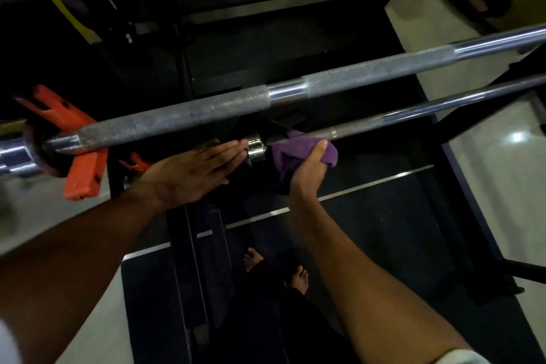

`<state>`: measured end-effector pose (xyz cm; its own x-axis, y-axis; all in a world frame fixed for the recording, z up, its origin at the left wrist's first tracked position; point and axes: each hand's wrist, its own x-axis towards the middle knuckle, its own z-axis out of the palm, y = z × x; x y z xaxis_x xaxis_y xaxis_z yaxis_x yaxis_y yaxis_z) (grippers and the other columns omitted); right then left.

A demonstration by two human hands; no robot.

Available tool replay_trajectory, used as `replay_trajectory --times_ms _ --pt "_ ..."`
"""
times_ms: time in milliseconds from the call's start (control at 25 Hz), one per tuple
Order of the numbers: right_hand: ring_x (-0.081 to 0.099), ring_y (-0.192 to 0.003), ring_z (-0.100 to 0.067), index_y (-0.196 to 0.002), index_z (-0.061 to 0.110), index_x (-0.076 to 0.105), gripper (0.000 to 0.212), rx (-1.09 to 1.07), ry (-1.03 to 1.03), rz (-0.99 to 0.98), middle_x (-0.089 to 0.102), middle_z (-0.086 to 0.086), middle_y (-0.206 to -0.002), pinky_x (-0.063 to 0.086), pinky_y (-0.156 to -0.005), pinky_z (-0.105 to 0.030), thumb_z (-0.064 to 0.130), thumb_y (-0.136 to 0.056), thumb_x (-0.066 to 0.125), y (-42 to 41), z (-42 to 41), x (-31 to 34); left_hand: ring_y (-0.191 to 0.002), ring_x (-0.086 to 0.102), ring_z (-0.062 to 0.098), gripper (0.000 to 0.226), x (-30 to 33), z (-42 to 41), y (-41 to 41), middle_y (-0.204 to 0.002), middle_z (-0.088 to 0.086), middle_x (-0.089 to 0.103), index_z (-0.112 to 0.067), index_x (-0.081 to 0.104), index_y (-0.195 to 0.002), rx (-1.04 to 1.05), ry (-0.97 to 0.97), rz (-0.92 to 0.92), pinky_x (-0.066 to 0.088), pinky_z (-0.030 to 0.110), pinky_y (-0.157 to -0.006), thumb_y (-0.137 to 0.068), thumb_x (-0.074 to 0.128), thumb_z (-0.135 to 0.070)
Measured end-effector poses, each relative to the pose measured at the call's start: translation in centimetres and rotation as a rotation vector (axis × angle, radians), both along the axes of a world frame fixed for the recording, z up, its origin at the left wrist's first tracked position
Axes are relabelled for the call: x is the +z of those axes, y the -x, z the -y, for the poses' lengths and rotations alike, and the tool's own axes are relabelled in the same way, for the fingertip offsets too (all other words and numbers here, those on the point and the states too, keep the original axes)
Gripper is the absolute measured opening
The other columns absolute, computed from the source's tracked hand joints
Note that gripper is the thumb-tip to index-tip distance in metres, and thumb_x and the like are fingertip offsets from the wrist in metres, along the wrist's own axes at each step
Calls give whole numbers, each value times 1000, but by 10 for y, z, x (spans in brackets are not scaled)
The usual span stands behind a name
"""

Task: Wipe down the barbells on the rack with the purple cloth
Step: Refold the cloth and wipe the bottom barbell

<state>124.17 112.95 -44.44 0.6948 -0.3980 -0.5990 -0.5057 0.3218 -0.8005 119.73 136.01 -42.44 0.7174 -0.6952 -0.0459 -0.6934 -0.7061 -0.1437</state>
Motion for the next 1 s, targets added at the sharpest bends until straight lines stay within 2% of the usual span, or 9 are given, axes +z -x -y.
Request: replay_trajectory --times_ms 80,120,240,400,560,640,760,880,1000 --pt "64 -111 -20 -126 16 59 52 147 18 -26 65 -4 -121 51 -102 -38 58 -99 46 24 10 25 -153 10 33 57 7 3 2 -164 22 -3 3 6 -156 -17 -19 -41 13 46 -124 -109 15 -29" --pt "65 -107 -21 -114 19 61 40 237 14 -17 66 -3 -114 53 -97 -39 55 -100 49 35 12 29 -153 10 33 57 6 2 2 -164 22 -2 3 5 -156 -25 -25 -16 14 45 -124 -109 15 -28" --pt "67 -95 -19 -89 25 60 30 356 36 -38 66 3 -94 55 -88 -35 51 -101 49 46 -10 31 -153 11 31 59 6 1 5 -165 20 -3 1 2 -157 -1 23 -26 19 45 -124 -107 17 -26" --pt "66 -93 -21 -97 23 61 46 355 80 -7 68 -6 -99 55 -93 -42 62 -101 35 35 -32 22 -153 14 31 61 12 3 3 -166 18 -1 -1 -2 -157 -4 1 -45 15 43 -124 -106 18 -27" --pt "73 -96 -21 -103 15 70 69 420 -67 -22 76 -5 -98 56 -90 -42 74 -92 36 26 -24 5 -153 10 31 57 6 0 6 -166 18 -2 -1 0 -157 9 25 -47 15 44 -124 -108 17 -24" --pt "71 -89 -16 -96 17 68 60 505 107 48 74 0 -92 59 -84 -42 71 -92 41 40 -18 8 -153 9 30 57 7 0 4 -165 17 -5 -1 0 -157 15 24 -51 12 43 -124 -108 16 -23" --pt "63 -75 -9 -89 26 60 25 670 385 389 65 3 -81 51 -66 -26 40 -104 45 58 -8 18 -154 6 30 59 9 -1 3 -165 16 -11 -2 -4 -157 11 -6 -73 7 42 -123 -105 14 -24" --pt "62 -72 -7 -88 38 55 23 743 485 354 64 5 -80 49 -64 -24 39 -106 41 45 -4 19 -154 7 30 59 5 0 5 -165 16 -9 -2 -6 -157 21 -15 -84 9 42 -124 -107 18 -23" --pt "60 -67 -9 -85 28 54 30 844 440 219 62 6 -74 46 -61 -23 40 -108 38 37 2 23 -154 6 30 62 10 2 4 -164 15 -16 -1 -10 -156 53 -35 -143 14 43 -125 -108 23 -24"
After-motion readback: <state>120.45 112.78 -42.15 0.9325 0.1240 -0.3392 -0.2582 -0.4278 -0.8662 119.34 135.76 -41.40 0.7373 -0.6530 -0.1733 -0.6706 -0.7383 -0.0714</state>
